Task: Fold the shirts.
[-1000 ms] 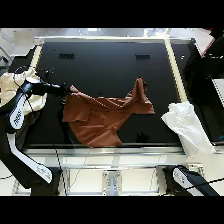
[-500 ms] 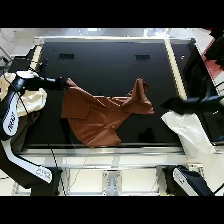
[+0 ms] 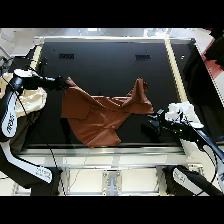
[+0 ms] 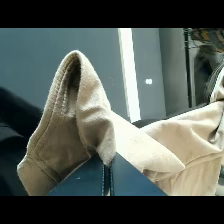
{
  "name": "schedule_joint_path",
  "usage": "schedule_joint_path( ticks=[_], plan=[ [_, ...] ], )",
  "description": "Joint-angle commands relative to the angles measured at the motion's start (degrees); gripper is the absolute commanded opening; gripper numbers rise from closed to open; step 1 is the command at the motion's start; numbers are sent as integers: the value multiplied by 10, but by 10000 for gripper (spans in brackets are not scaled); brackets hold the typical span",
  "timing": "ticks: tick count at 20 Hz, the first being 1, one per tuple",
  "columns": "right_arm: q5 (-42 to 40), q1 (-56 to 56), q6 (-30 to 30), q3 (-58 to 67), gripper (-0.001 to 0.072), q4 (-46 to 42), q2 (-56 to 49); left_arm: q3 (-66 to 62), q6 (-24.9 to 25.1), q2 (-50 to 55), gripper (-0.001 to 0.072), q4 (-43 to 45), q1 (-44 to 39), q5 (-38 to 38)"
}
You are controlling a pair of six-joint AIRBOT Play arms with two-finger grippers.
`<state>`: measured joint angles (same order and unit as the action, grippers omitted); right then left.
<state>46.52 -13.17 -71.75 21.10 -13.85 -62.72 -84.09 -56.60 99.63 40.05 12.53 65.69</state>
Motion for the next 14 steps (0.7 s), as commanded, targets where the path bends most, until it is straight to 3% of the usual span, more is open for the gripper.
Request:
schedule_joint_path(
  ticks=[1,4,10,12,14],
  plan=[
    [-49,17,75,30,407,82,-70,0,0,-1,13,0,1,1],
    [-72,43,74,75,407,80,-118,0,0,-1,14,0,1,1],
    [-10,37,67,88,407,57,-118,0,0,-1,13,0,1,2],
    [-7,13,52,88,407,12,-97,0,0,-1,13,0,1,2],
    [-8,-14,0,88,407,-68,-76,0,0,-1,14,0,1,2]
  ],
)
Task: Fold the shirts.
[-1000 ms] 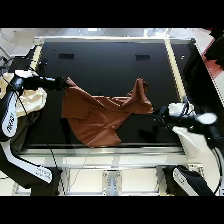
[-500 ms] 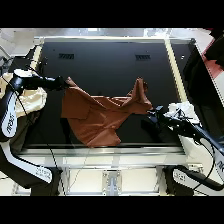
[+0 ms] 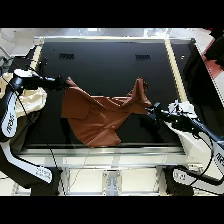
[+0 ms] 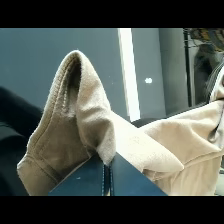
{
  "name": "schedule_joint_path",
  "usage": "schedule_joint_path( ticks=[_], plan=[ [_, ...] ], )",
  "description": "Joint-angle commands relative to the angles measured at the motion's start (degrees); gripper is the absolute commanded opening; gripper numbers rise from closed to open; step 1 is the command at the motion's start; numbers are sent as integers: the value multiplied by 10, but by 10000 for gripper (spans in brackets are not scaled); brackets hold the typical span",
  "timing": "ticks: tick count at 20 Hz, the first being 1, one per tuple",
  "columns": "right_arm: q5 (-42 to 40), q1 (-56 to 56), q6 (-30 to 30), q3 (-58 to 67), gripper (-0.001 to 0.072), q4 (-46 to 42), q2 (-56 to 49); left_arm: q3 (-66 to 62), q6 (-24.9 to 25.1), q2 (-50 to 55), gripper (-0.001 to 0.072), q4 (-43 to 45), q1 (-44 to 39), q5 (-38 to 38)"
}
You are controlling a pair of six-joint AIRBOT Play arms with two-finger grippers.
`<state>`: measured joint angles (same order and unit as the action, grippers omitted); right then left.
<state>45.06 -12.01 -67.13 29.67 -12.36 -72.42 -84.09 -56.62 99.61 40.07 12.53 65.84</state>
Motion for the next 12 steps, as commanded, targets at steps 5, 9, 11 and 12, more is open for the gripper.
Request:
schedule_joint_path(
  ticks=[5,9,11,12],
  plan=[
    [-56,-19,-134,-4,407,-163,21,0,0,0,13,0,1,0],
    [-117,17,-134,-4,407,-124,-5,0,0,0,13,0,1,0],
    [-128,28,-133,-3,407,-103,-27,0,0,0,14,0,1,0],
    [-129,31,-132,0,407,-95,-37,0,0,0,13,0,1,0]
  ],
)
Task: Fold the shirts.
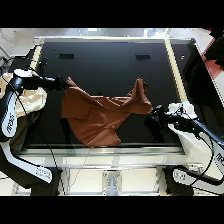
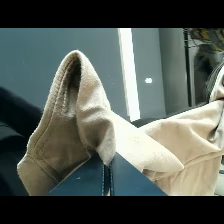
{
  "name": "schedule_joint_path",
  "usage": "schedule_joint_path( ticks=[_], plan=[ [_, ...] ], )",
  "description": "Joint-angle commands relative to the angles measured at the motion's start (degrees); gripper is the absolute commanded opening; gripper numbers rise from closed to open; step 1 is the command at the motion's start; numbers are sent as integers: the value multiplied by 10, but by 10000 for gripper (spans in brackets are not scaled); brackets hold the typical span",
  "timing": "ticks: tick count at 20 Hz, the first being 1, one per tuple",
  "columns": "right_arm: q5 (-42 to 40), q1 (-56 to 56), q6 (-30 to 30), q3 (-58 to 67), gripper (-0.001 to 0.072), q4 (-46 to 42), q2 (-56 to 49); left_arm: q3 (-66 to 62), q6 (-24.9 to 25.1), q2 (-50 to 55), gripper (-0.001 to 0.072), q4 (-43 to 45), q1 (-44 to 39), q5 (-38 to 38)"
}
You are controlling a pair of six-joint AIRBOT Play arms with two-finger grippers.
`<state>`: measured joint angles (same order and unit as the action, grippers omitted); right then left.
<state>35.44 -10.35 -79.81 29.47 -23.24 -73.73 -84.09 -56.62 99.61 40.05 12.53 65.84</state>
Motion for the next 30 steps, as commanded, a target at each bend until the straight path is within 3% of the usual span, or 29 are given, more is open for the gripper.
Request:
schedule_joint_path(
  ticks=[1,3,6,7,8,9,12,15,20,22,26,30],
  plan=[
    [-38,17,-3,7,407,20,-30,0,0,0,14,0,1,0],
    [-59,25,-2,26,404,26,-34,0,0,0,14,0,1,-2],
    [-73,44,-1,63,292,25,-35,0,0,0,14,0,1,-6],
    [-77,50,-1,75,212,24,-38,0,0,0,14,0,1,-6],
    [-76,54,0,85,83,23,-43,0,0,0,14,0,1,-6],
    [-69,54,7,95,14,18,-49,0,0,0,14,-1,1,-5],
    [-24,53,108,130,11,18,-39,0,0,-13,14,-9,4,1],
    [31,51,120,194,9,-30,26,0,0,-76,13,-13,27,2],
    [239,47,100,367,9,-324,253,0,0,-289,14,-44,104,11],
    [301,47,100,435,9,-390,349,0,0,-394,14,-47,139,11],
    [304,47,99,551,9,-400,471,0,-17,-588,13,-45,190,-13],
    [321,47,69,630,9,-393,476,0,-50,-701,13,-46,208,-80]
  ],
)
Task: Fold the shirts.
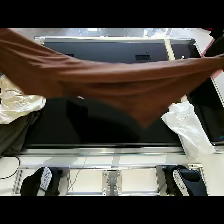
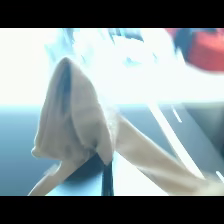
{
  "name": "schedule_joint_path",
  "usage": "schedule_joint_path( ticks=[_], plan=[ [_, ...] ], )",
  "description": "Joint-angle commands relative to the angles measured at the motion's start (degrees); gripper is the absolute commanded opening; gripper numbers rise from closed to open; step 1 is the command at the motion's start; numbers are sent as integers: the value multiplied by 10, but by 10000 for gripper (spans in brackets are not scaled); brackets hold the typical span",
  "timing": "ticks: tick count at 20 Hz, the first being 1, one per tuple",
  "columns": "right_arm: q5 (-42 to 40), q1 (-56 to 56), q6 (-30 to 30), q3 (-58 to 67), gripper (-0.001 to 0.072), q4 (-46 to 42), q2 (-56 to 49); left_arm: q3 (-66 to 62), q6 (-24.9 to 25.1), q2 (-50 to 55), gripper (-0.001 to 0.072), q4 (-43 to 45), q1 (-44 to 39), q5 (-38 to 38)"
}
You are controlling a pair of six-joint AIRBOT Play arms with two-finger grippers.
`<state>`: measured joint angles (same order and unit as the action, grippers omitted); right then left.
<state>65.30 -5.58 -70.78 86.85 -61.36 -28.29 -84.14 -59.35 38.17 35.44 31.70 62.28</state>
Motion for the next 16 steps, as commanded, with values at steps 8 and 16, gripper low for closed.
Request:
schedule_joint_path(
  ticks=[8,16],
  plan=[
    [66,0,-20,22,9,-83,-153,6,-170,73,12,70,15,146],
    [-131,35,-22,4,32,-12,-515,20,-147,449,100,116,-149,70]
  ],
)
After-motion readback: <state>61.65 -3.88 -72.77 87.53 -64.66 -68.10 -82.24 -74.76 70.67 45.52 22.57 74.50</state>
